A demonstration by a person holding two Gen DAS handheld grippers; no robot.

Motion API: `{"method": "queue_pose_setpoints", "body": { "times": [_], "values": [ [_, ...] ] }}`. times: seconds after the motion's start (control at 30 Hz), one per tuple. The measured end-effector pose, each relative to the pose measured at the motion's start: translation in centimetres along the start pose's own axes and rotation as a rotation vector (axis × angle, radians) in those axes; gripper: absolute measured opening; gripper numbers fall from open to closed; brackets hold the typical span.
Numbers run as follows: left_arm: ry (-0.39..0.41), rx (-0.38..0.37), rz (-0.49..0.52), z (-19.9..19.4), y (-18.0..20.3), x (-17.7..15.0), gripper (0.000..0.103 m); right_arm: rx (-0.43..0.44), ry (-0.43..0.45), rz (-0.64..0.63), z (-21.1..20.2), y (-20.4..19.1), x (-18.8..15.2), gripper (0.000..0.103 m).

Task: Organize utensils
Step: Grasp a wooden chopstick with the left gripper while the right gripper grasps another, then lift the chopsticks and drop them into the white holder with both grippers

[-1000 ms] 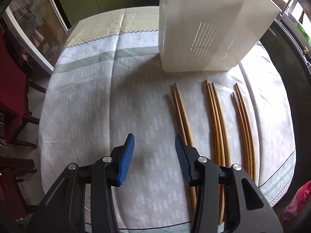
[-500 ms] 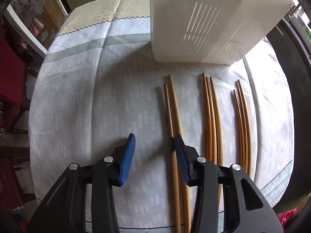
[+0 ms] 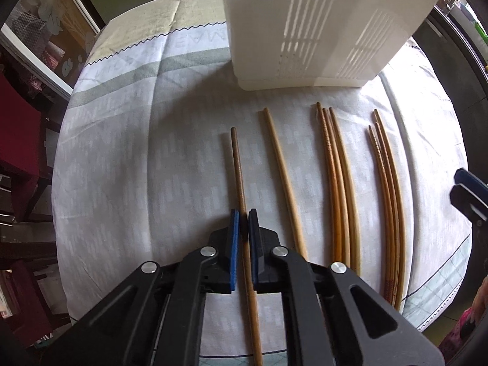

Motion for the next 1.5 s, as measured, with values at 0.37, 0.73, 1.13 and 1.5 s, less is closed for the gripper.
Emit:
{"method": "queue_pose_setpoints", "body": {
  "times": [0.37, 0.73, 1.13, 1.5],
  "values": [
    [0.007, -0.01, -0.005, -0.4, -1.5, 0.2, 0.007, -0.063, -0.209, -0.012, 5.3, -2.4, 2.1, 0.02],
    [-0.009, -0.015, 0.007, 0.0, -2.4, 0.2, 0.008, -0.172, -0.233, -0.007, 7.2, -4.5, 2.7, 0.013],
    [0.026, -0.056, -0.046, 0.2, -3.4, -0.3, 0.006, -0.242, -0.08, 0.038, 8.4, -6.9, 1.3, 0.007],
    [0.137, -0.094, -0.032, -4.2, -4.6, -1.1, 0.006, -0.117, 0.103, 0.06, 1.1, -7.0, 2.0, 0.007]
  ]
}}
Point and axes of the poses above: each gripper's, at about its wrist camera, not at the fingertips, and z roughly the way its jaws point, y to its right, x to its top, the point moved 1 cm from there along z, roughly the way its jaws point, and after that the axes turned 6 degrees about -y, right-handed, at the moved point
